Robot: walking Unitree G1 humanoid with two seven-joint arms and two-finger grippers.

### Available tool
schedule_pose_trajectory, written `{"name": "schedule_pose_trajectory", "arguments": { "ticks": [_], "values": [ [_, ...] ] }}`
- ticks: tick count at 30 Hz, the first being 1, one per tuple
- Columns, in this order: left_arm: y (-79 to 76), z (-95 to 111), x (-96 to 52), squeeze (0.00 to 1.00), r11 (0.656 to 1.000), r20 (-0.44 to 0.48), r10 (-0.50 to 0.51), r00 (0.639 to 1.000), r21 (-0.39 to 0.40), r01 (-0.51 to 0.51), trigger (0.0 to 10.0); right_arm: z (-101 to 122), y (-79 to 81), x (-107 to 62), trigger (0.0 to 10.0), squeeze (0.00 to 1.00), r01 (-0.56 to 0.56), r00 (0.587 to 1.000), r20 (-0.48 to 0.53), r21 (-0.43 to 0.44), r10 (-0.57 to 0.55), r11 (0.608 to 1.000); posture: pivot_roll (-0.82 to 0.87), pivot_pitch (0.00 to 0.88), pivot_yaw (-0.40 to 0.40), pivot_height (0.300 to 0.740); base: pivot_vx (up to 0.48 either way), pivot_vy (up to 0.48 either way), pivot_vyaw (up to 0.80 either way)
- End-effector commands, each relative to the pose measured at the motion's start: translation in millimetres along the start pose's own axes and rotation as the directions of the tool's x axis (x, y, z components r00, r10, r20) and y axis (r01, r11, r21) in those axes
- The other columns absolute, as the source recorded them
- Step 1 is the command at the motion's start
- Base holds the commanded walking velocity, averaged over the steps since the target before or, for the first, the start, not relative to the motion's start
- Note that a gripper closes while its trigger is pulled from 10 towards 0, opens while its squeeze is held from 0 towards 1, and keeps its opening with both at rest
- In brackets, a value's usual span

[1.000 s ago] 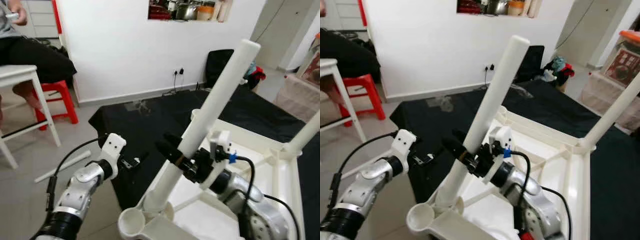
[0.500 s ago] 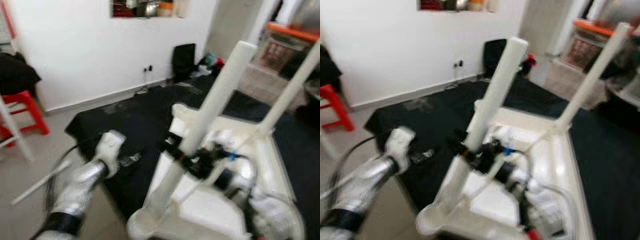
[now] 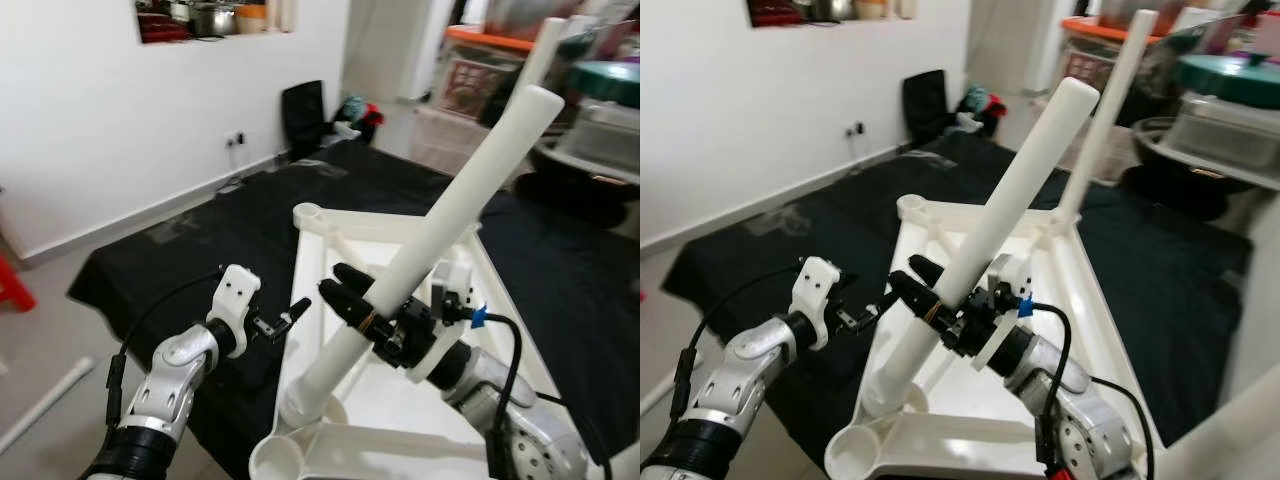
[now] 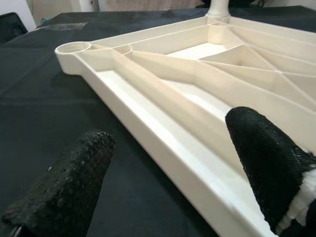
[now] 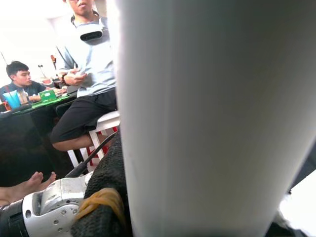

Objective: Building children table

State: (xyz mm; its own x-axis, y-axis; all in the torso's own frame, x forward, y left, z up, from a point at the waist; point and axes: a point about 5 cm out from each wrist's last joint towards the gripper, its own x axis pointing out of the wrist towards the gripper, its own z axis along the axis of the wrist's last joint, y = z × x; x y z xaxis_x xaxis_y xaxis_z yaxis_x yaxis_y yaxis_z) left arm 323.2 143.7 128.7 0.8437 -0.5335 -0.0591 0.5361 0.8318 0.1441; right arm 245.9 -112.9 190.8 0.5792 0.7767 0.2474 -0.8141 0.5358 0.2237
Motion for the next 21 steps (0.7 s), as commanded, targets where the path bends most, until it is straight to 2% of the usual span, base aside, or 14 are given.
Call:
{"name": "schedule_pose_trajectory", "arguments": {
  "ticks": [1, 6, 11, 12, 14, 16, 21],
  "values": [
    [2.7, 0.7, -1.0, 0.00, 1.000, 0.005, 0.002, 1.000, -0.002, -0.002, 10.0, -20.3, -22.2, -20.1, 0.0, 0.00, 0.163, 0.977, -0.141, -0.004, -0.162, 0.987, 0.06, 0.000, -0.088, 0.740, 0.000, 0.000, 0.00],
    [5.4, 1.1, -1.6, 0.00, 1.000, 0.004, 0.008, 1.000, -0.002, -0.008, 10.0, -19.7, -21.8, -20.1, 0.3, 0.00, 0.166, 0.977, -0.136, -0.015, -0.167, 0.986, 0.06, 0.000, -0.090, 0.740, 0.000, 0.000, 0.00],
    [6.7, 0.9, -2.2, 0.00, 1.000, 0.002, 0.011, 1.000, -0.002, -0.011, 10.0, -18.3, -21.6, -19.1, 0.0, 0.00, 0.169, 0.976, -0.131, -0.028, -0.172, 0.985, 0.06, 0.000, -0.089, 0.740, 0.000, 0.000, 0.00],
    [8.2, 0.4, -3.1, 0.00, 1.000, -0.001, 0.014, 1.000, -0.001, -0.014, 10.0, -15.4, -20.6, -17.3, 0.0, 0.00, 0.168, 0.976, -0.127, -0.062, -0.175, 0.984, 0.06, 0.000, -0.087, 0.740, 0.000, 0.000, -0.49],
    [8.2, 0.4, -3.1, 0.00, 1.000, -0.001, 0.014, 1.000, -0.001, -0.014, 10.0, -15.4, -20.6, -17.3, 0.0, 0.00, 0.168, 0.976, -0.127, -0.062, -0.175, 0.984, 0.06, 0.000, -0.087, 0.740, 0.000, 0.000, -0.49],
    [9.6, -0.2, -3.9, 0.00, 1.000, -0.005, 0.016, 1.000, 0.000, -0.016, 10.0, -9.9, -17.8, -13.5, 0.0, 0.00, 0.160, 0.978, -0.116, -0.104, -0.172, 0.982, 0.06, 0.000, -0.085, 0.740, 0.000, 0.000, -0.80],
    [9.4, 0.2, -3.7, 0.00, 1.000, -0.005, 0.014, 1.000, -0.001, -0.014, 10.0, -8.6, -16.6, -12.4, 0.0, 0.00, 0.155, 0.980, -0.112, -0.113, -0.168, 0.981, 0.06, 0.000, -0.083, 0.740, 0.000, 0.000, -0.80]
  ]
}}
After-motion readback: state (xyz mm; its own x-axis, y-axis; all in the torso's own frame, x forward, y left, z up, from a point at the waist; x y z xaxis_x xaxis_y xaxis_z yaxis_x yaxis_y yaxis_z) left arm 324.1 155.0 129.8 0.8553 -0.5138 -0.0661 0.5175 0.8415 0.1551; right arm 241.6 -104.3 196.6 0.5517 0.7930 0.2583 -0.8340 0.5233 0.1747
